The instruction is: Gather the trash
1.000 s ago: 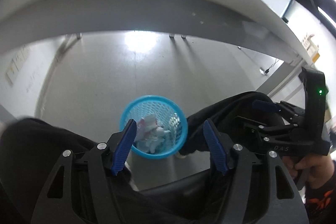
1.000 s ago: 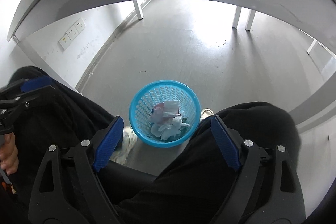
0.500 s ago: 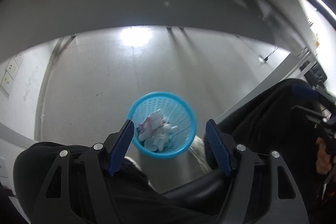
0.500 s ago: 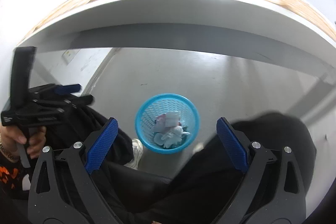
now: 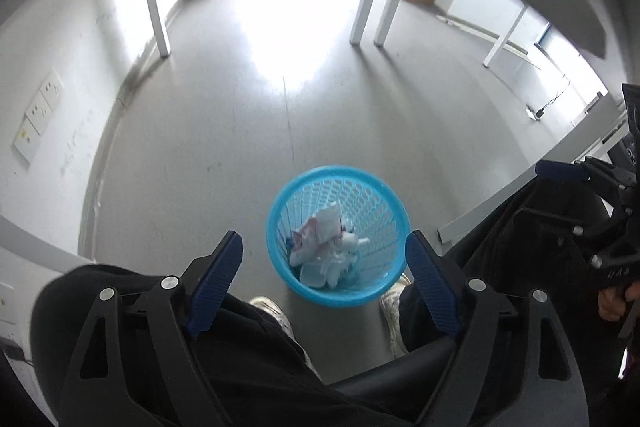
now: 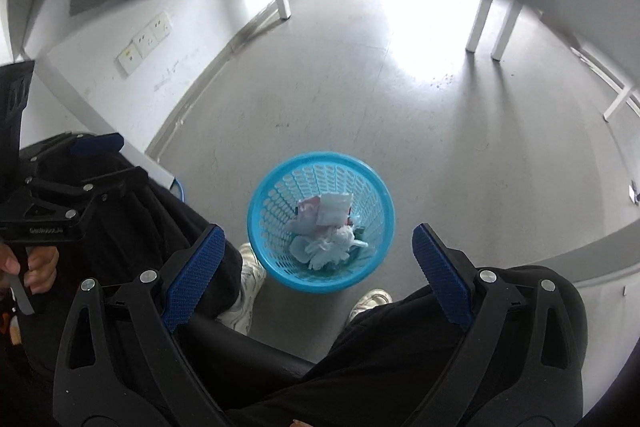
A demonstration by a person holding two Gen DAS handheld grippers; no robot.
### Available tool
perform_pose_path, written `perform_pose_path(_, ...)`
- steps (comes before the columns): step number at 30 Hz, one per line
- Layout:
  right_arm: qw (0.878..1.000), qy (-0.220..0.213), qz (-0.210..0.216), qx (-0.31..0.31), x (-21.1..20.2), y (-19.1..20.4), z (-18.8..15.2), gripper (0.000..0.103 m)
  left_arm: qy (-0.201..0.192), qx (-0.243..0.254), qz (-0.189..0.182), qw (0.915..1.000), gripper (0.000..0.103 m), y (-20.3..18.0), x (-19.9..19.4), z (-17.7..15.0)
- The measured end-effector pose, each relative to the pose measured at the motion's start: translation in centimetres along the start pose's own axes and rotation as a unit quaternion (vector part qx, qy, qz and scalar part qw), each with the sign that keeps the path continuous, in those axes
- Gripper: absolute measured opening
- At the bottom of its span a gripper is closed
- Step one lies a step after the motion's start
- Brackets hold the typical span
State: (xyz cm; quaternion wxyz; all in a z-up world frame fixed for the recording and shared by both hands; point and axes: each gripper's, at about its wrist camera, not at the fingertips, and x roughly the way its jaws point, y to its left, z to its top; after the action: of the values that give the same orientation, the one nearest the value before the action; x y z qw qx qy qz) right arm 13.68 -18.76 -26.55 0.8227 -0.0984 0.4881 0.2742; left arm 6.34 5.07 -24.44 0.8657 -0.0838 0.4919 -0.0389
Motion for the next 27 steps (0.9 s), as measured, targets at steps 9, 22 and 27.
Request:
perform_pose_path(9, 0.999, 0.05, 0.015, 0.006, 3.2, -0.8, 0.3, 0.093, 0.033, -0.038, -0.03, 0.9983, 0.092, 0.4, 3.2, -0.1)
perform_pose_path(22, 0.991, 0.106, 0.034, 0.072, 8.8, -3.1, 0.3, 0.094, 0.113, -0.072, -0.025, 0.9906, 0.097, 0.7, 8.5, 0.4)
perform_pose_path(27, 0.991, 0.109, 0.029, 0.07, 9.5, -3.0, 0.2, 0.094, 0.115, -0.066, -0.023, 0.9909, 0.097, 0.7, 8.8, 0.1)
